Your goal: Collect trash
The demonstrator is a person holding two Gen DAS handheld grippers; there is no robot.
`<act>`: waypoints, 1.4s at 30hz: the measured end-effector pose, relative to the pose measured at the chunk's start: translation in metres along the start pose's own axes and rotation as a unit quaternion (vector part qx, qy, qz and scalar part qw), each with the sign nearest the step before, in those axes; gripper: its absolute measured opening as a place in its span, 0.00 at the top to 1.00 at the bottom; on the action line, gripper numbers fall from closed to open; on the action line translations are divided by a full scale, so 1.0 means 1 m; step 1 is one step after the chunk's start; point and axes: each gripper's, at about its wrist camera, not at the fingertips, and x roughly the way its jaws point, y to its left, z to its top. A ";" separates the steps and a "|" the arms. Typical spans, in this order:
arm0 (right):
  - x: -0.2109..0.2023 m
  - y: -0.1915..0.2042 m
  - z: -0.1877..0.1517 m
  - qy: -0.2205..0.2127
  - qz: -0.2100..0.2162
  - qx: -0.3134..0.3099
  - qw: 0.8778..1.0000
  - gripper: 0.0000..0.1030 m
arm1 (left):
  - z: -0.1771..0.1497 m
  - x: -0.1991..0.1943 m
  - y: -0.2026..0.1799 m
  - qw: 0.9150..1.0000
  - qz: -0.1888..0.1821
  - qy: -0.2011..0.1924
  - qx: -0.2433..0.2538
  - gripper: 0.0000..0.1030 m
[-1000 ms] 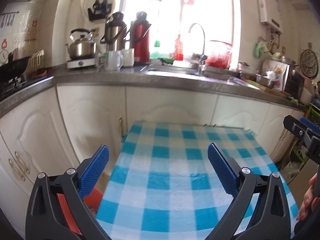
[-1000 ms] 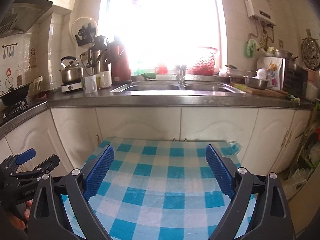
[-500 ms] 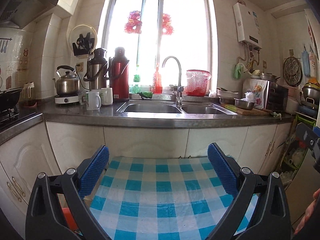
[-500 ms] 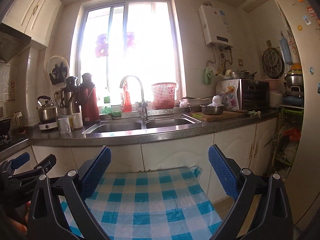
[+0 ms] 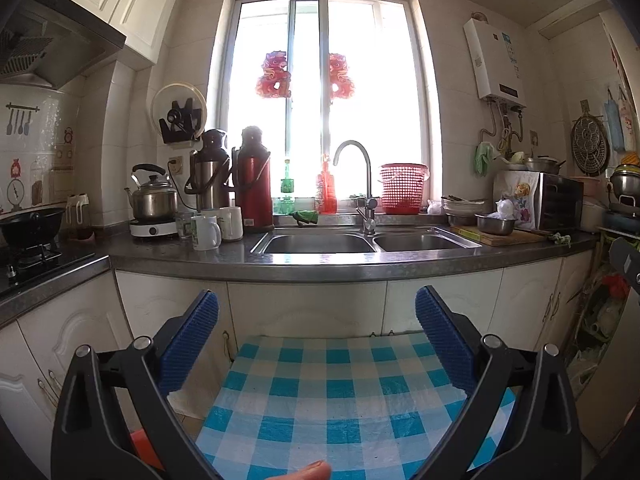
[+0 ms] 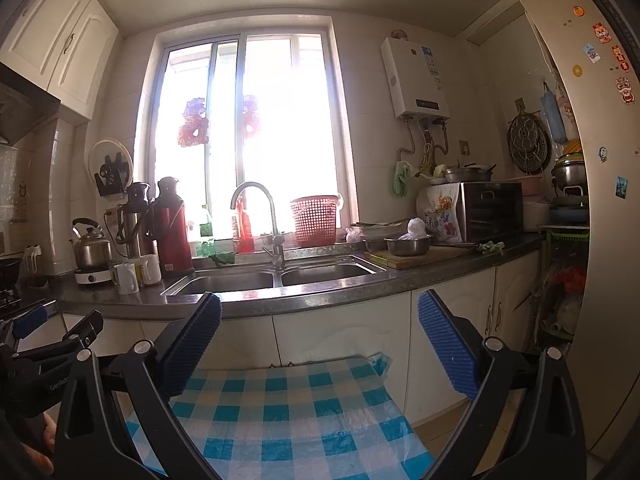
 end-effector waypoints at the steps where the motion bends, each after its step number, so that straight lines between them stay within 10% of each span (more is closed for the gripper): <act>1: -0.002 0.000 0.001 -0.002 0.000 0.001 1.000 0.05 | 0.000 -0.002 0.001 1.000 -0.003 -0.002 -0.001 0.04; 42: -0.007 0.014 -0.004 -0.029 -0.013 -0.033 0.999 0.05 | -0.006 -0.012 -0.006 0.999 -0.034 -0.005 -0.002 0.04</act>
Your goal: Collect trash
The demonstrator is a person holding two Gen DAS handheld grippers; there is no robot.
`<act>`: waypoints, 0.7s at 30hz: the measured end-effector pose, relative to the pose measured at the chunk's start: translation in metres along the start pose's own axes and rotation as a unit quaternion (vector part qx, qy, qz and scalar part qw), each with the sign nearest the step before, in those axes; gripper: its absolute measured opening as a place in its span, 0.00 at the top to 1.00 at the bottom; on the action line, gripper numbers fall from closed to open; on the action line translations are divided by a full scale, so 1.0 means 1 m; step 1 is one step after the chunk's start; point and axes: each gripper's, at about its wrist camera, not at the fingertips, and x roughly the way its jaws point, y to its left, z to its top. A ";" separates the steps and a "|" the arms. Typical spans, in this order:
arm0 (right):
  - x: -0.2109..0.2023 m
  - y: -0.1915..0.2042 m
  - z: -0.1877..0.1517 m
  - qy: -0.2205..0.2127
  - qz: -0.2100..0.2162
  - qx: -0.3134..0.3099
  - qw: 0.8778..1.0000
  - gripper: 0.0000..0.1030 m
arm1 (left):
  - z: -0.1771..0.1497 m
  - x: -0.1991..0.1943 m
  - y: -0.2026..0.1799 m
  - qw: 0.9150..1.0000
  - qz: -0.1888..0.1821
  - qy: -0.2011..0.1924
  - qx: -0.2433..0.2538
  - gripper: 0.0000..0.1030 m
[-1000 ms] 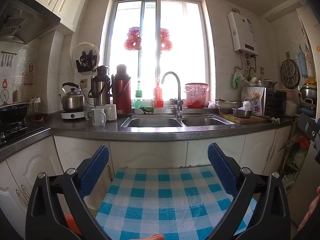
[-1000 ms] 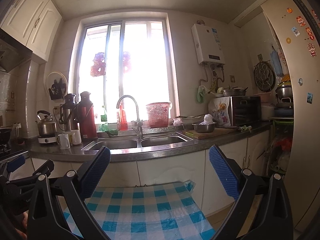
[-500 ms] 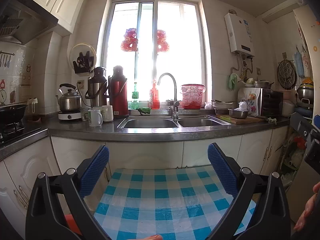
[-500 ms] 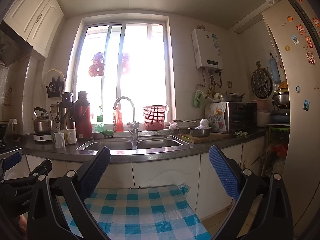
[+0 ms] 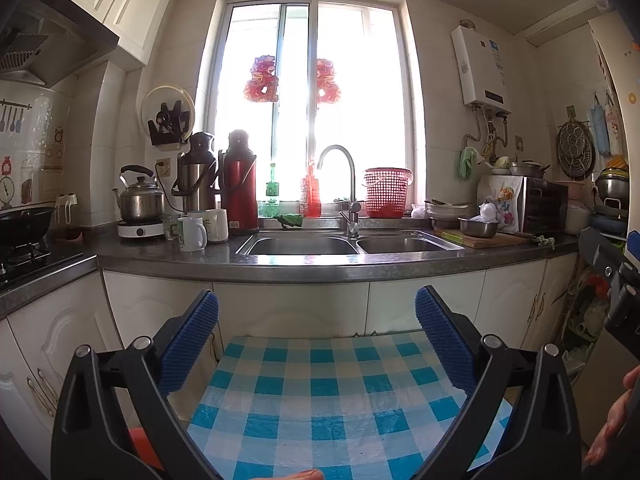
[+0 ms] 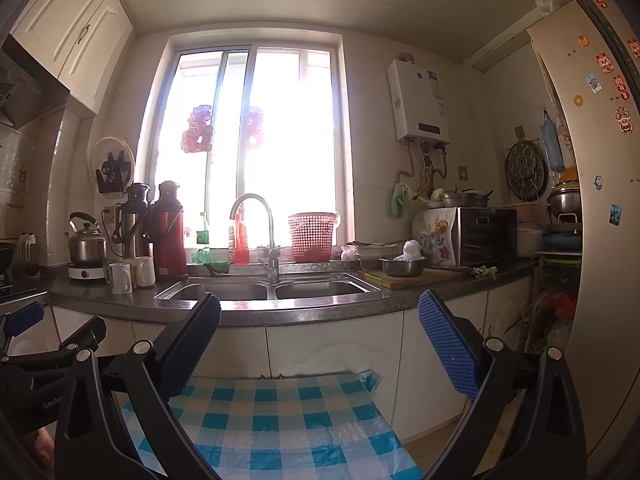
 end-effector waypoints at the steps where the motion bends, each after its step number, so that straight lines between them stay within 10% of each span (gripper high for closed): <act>1: 0.001 0.000 0.000 0.002 0.000 0.000 1.000 0.05 | 0.000 0.001 0.000 1.000 0.000 0.001 0.000 0.04; 21: 0.016 0.005 -0.011 0.013 0.017 -0.004 1.000 0.05 | -0.010 0.016 -0.002 1.000 0.006 0.015 0.001 0.04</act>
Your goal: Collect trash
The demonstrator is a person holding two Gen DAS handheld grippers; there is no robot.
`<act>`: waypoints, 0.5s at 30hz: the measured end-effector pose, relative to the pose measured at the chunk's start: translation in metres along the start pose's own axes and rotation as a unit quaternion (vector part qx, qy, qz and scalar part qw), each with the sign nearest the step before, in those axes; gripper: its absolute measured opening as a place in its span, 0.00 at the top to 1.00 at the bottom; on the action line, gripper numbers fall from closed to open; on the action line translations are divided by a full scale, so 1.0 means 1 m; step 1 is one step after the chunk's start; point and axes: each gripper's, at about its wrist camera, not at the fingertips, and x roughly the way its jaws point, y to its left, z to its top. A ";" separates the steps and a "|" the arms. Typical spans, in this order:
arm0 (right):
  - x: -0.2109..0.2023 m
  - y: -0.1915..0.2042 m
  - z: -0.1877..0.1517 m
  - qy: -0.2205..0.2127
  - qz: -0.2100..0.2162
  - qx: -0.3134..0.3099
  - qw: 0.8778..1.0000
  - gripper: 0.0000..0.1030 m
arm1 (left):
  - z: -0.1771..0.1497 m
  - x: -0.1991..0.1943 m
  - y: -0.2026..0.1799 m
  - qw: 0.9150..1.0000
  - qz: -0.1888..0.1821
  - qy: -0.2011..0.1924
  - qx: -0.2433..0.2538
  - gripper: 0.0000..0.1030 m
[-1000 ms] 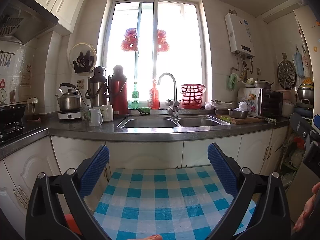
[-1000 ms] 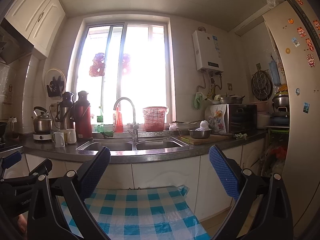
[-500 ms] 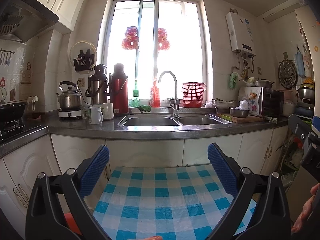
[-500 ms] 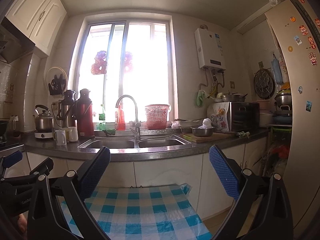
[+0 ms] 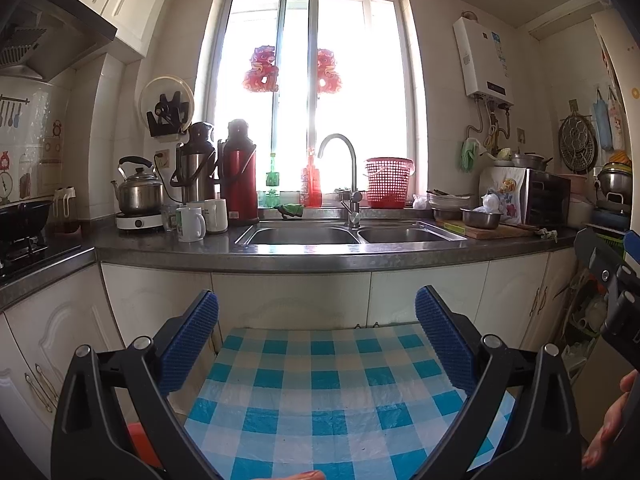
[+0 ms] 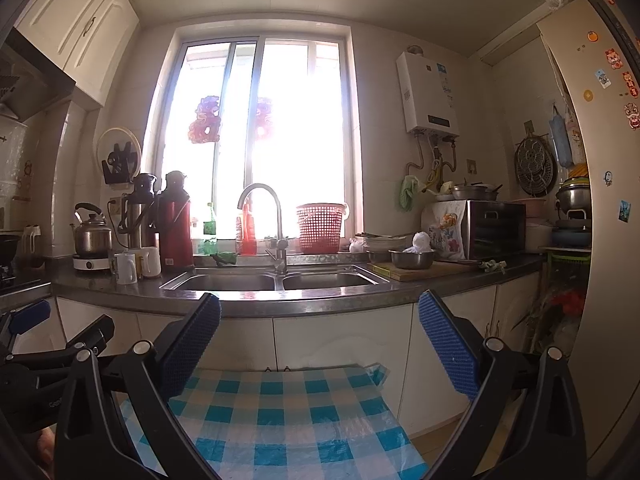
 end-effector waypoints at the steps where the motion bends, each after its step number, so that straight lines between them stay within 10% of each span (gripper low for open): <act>1: 0.000 0.001 0.000 0.001 0.001 0.000 1.000 0.05 | 0.000 0.001 0.000 1.000 0.001 0.001 0.001 0.04; 15: 0.031 -0.004 -0.023 0.031 0.007 0.000 0.999 0.05 | -0.025 0.038 -0.003 0.999 -0.011 0.048 0.004 0.04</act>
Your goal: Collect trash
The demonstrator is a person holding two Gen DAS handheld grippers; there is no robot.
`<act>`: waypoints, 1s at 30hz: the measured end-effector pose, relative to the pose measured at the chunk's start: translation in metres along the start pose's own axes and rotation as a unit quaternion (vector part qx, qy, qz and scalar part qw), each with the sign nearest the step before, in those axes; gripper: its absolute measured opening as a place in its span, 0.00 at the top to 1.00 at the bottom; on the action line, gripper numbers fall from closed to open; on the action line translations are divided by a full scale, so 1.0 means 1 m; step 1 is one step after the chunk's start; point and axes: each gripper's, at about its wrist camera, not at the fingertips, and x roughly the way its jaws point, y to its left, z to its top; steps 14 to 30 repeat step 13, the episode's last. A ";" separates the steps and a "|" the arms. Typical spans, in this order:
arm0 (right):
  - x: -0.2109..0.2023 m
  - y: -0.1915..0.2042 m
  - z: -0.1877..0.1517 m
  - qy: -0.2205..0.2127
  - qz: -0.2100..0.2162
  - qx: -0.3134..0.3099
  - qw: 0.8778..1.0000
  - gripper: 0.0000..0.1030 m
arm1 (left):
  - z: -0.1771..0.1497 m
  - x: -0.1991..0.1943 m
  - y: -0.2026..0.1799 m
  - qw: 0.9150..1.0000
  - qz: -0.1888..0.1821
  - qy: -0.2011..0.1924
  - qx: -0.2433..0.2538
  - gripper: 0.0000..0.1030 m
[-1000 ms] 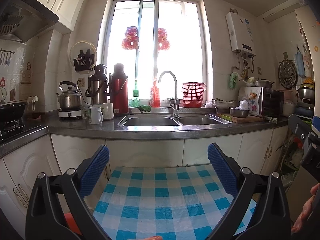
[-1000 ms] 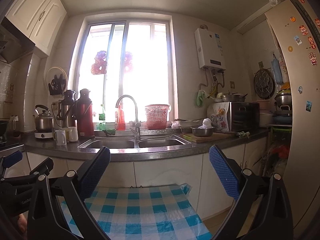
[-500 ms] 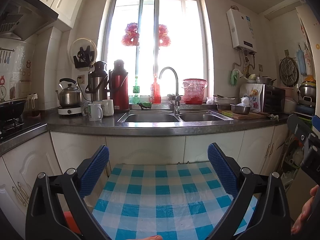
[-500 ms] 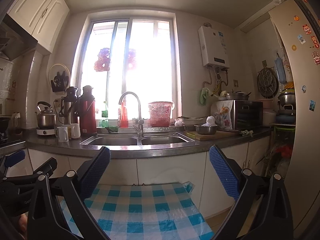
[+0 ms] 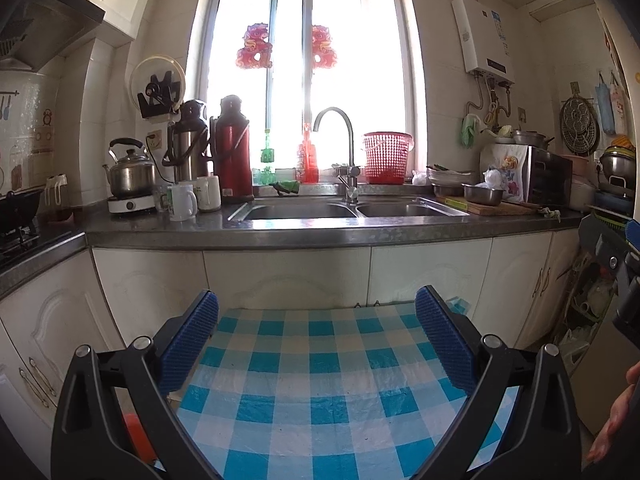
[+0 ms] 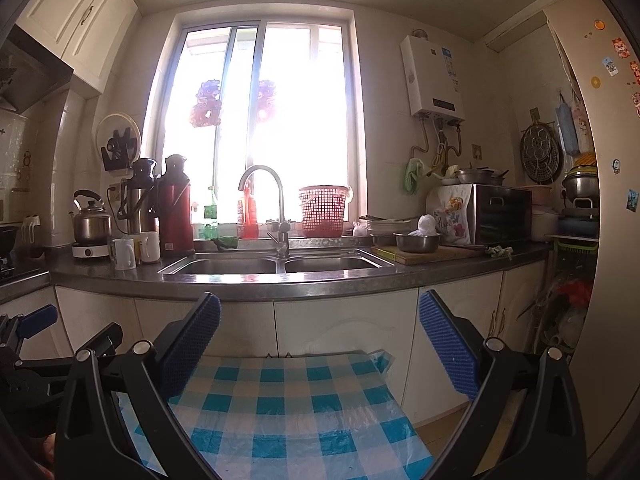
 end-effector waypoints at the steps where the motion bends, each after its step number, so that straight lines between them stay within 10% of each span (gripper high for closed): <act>1: 0.006 -0.001 -0.004 0.006 0.000 0.000 1.000 0.05 | -0.006 0.008 0.000 1.000 -0.005 0.013 -0.004 0.04; 13: 0.126 -0.012 -0.114 0.203 0.008 -0.011 0.979 0.05 | -0.134 0.145 -0.002 0.969 0.028 0.242 -0.036 0.04; 30: 0.126 -0.012 -0.114 0.203 0.008 -0.011 0.979 0.05 | -0.134 0.145 -0.002 0.969 0.028 0.242 -0.036 0.04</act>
